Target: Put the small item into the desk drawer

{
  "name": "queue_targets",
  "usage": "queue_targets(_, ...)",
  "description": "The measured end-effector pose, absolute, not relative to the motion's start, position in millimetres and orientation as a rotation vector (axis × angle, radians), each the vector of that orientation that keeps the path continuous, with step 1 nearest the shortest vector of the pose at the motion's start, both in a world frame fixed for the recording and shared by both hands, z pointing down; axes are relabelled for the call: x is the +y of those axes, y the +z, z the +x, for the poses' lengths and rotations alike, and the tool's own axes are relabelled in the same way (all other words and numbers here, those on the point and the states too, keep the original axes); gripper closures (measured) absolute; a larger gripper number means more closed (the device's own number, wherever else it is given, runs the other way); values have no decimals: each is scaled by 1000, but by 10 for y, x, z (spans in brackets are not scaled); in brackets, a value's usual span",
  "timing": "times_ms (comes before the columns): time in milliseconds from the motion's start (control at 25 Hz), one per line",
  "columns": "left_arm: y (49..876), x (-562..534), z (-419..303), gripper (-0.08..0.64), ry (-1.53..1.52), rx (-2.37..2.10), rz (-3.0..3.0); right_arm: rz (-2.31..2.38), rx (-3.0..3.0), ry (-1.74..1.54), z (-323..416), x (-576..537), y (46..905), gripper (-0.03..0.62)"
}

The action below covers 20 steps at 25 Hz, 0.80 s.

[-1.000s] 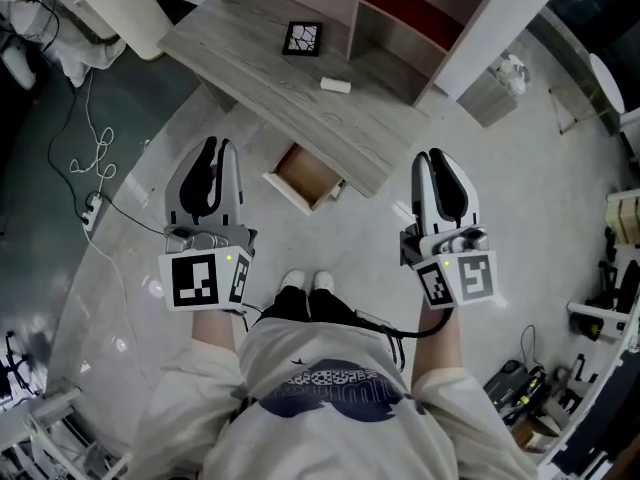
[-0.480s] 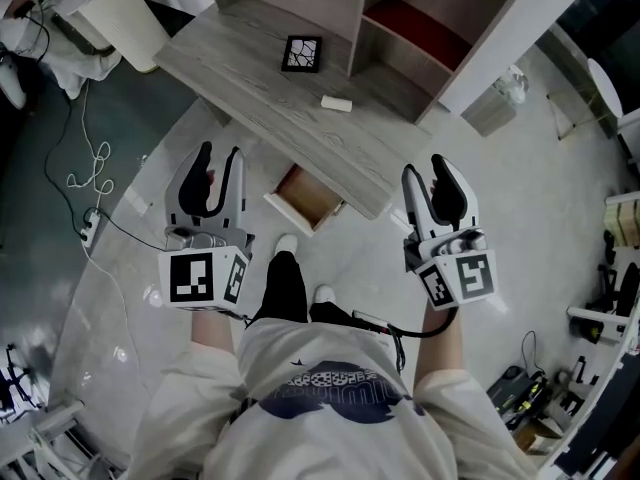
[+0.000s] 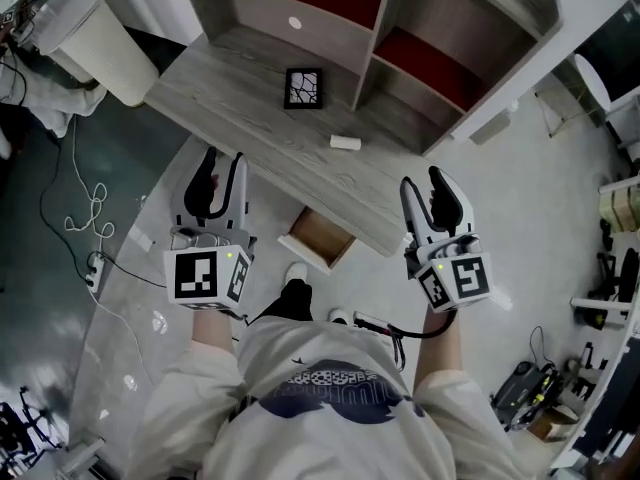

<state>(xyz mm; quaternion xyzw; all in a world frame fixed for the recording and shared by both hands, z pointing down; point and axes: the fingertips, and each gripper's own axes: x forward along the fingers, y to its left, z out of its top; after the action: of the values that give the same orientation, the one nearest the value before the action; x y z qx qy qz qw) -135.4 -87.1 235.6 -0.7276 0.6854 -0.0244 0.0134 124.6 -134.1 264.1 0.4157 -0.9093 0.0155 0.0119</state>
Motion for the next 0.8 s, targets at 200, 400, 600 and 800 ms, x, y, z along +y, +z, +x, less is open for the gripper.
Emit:
queue_targets(200, 2450, -1307, -1636, 425, -98, 2078, -2338, 1289, -2724, 6, 942, -1667, 2826, 405)
queue_targets(400, 2626, -1616, -1782, 425, -107, 2044, -2407, 1162, -2612, 8, 709, -1967, 3189, 405)
queue_targets(600, 2902, -1797, -1749, 425, -137, 2063, -2468, 943, -2498, 16, 578, -2187, 3638, 402)
queue_targets(800, 3094, -1904, -1646, 425, -182, 2121, -2471, 722, -2428, -1, 469, -2399, 4044, 402)
